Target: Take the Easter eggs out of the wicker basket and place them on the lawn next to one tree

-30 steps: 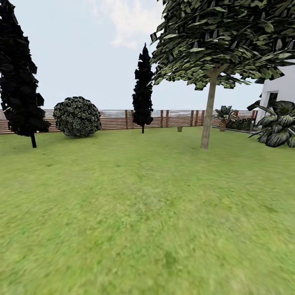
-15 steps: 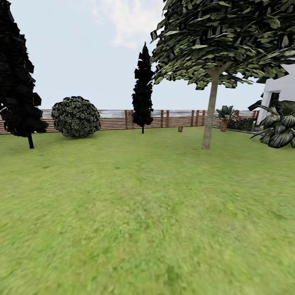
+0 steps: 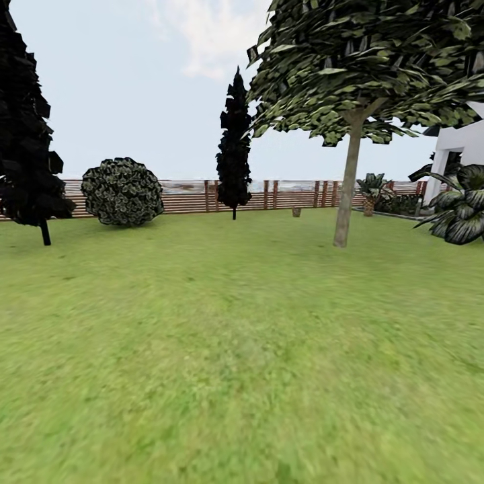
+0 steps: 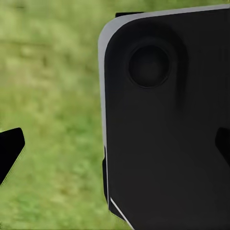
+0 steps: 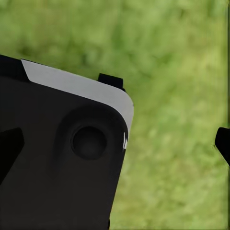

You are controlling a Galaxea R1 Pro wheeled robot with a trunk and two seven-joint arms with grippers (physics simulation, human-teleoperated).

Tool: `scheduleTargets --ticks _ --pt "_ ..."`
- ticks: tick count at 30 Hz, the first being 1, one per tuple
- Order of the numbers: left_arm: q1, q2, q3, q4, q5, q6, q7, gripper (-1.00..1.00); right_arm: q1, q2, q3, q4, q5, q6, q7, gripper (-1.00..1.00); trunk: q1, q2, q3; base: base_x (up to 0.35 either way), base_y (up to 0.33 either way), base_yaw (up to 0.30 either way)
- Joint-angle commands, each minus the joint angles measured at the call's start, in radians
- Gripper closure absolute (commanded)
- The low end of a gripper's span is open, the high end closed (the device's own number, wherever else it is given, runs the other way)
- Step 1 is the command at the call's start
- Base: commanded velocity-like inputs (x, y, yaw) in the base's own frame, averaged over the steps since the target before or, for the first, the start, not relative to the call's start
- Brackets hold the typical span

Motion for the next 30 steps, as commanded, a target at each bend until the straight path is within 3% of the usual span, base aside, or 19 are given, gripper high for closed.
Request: scheduleTargets --ticks 1,10,30 --pt "0.001 0.0 -0.002 -0.002 -0.001 -0.001 0.001 -1.0 -0.002 0.0 0.004 0.004 0.002 -0.007 0.0 -1.0 0.001 0.0 -0.001 0.335 0.0 0.0" --pt "0.001 0.0 -0.002 -0.003 -0.001 -0.001 0.001 -1.0 -0.002 0.0 0.004 0.005 0.002 -0.009 0.003 -1.0 0.001 0.0 0.001 0.336 0.0 -0.142" --pt "0.001 0.0 -0.002 -0.003 -0.001 -0.001 0.001 -1.0 -0.002 0.0 0.004 0.005 0.001 -0.007 0.0 -1.0 0.001 0.0 0.001 0.335 0.0 -0.005"
